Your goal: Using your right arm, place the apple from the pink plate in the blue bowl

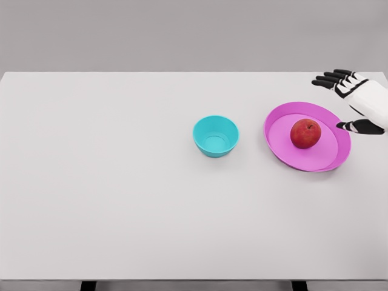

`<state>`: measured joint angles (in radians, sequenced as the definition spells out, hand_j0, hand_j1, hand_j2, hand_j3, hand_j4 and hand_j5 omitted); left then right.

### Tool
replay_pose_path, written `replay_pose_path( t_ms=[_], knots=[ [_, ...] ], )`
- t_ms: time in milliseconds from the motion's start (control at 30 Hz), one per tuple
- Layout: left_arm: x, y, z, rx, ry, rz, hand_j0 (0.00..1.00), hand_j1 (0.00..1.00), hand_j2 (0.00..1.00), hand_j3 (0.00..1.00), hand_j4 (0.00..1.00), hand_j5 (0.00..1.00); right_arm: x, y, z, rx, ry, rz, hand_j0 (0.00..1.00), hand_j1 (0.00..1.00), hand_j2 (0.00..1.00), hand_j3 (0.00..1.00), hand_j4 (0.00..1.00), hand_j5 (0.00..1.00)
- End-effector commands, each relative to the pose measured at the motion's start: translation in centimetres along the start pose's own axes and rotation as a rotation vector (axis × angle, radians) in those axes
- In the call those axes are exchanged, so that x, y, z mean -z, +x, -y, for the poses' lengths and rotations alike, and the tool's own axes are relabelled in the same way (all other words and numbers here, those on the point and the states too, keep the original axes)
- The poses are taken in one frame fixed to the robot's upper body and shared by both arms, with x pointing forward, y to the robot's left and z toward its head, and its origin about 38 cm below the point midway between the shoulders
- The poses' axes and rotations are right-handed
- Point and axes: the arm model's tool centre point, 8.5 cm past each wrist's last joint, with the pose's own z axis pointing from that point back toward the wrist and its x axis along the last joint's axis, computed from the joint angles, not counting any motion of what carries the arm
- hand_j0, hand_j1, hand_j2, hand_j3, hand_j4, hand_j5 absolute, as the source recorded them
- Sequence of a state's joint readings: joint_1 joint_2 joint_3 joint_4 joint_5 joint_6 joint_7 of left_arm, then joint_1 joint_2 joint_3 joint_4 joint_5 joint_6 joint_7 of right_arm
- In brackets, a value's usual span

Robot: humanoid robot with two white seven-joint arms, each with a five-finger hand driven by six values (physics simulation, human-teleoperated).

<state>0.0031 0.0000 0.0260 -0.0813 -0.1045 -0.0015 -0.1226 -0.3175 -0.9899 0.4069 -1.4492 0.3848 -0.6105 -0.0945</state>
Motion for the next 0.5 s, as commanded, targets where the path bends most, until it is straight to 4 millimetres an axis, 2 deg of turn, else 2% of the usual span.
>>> replay_pose_path(
  t_ms=[0, 100, 133, 200, 233, 300, 467],
  knots=[
    [0.0, 0.0, 0.0, 0.000, 0.000, 0.000, 1.00, 1.00, 1.00, 1.00, 1.00, 1.00, -0.1, -0.1, 0.1, 0.004, -0.003, -0.002, 1.00, 1.00, 1.00, 1.00, 1.00, 1.00],
    [0.0, 0.0, 0.0, 0.000, 0.000, 0.000, 1.00, 1.00, 1.00, 1.00, 1.00, 1.00, -0.6, -1.0, 1.2, -0.014, -0.022, -0.032, 1.00, 1.00, 1.00, 1.00, 1.00, 1.00],
    [0.0, 0.0, 0.0, 0.000, 0.000, 0.000, 1.00, 1.00, 1.00, 1.00, 1.00, 1.00, -1.2, -1.9, 1.1, -0.013, -0.021, -0.064, 1.00, 1.00, 1.00, 1.00, 1.00, 1.00],
    [0.0, 0.0, 0.0, 0.000, 0.000, 0.000, 1.00, 1.00, 1.00, 1.00, 1.00, 1.00, -1.4, -2.2, 1.1, -0.014, -0.015, -0.074, 1.00, 1.00, 1.00, 1.00, 1.00, 1.00],
    [0.0, 0.0, 0.0, 0.000, 0.000, 0.000, 1.00, 1.00, 1.00, 1.00, 1.00, 1.00, -1.3, -2.1, 0.3, -0.016, 0.127, -0.069, 1.00, 1.00, 1.00, 1.00, 1.00, 1.00],
    [0.0, 0.0, 0.0, 0.000, 0.000, 0.000, 1.00, 1.00, 1.00, 1.00, 1.00, 1.00, -1.6, -2.8, 1.1, -0.036, 0.347, -0.091, 1.00, 1.00, 1.00, 1.00, 1.00, 1.00],
    [0.0, 0.0, 0.0, 0.000, 0.000, 0.000, 1.00, 1.00, 1.00, 1.00, 1.00, 1.00, -1.6, -2.8, 2.0, -0.060, 0.469, -0.092, 1.00, 1.00, 1.00, 1.00, 1.00, 1.00]
  ],
)
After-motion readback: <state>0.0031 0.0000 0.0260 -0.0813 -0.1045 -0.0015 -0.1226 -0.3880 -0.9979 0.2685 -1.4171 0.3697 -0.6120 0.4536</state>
